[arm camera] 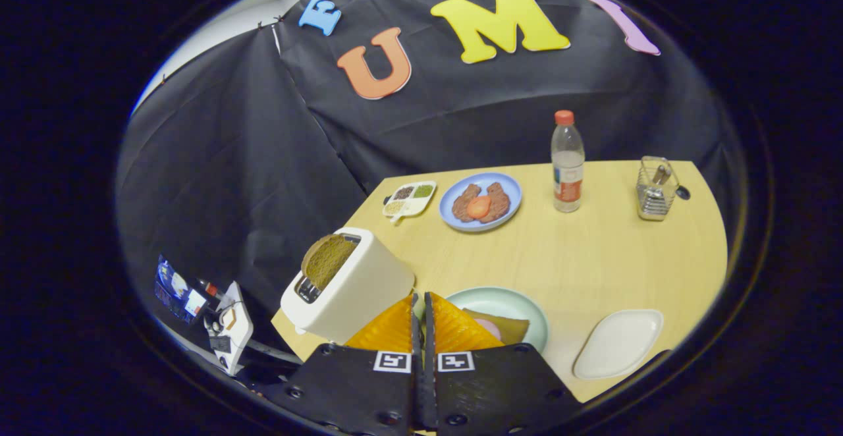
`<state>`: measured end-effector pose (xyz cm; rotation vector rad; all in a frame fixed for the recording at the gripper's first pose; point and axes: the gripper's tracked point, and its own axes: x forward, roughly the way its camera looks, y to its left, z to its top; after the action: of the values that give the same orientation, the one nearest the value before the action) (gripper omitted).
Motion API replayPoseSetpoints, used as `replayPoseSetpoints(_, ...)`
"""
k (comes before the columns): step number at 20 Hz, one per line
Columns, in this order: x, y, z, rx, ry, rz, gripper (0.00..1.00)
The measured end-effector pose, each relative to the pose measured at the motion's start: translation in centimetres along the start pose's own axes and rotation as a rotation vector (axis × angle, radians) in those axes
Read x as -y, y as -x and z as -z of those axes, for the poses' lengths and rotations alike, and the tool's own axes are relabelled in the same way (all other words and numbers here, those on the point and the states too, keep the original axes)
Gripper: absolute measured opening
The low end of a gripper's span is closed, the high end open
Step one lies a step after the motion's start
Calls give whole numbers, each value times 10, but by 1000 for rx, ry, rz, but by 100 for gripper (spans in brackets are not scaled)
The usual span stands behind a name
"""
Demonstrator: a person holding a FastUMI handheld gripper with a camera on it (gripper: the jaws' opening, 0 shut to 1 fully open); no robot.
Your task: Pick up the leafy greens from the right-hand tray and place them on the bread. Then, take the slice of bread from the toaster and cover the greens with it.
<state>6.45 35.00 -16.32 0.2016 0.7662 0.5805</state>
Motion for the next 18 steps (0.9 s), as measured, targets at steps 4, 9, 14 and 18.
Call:
replayPoseSetpoints(4, 13, -51, 26, -81, -60, 29, 0)
replayPoseSetpoints(9, 51, -76, 27, -104, 40, 138, 0)
replayPoseSetpoints(14, 72, -79, 21, -98, 108, 212, 0)
replayPoseSetpoints(18, 81, -70, 15, -76, 123, 265, 26)
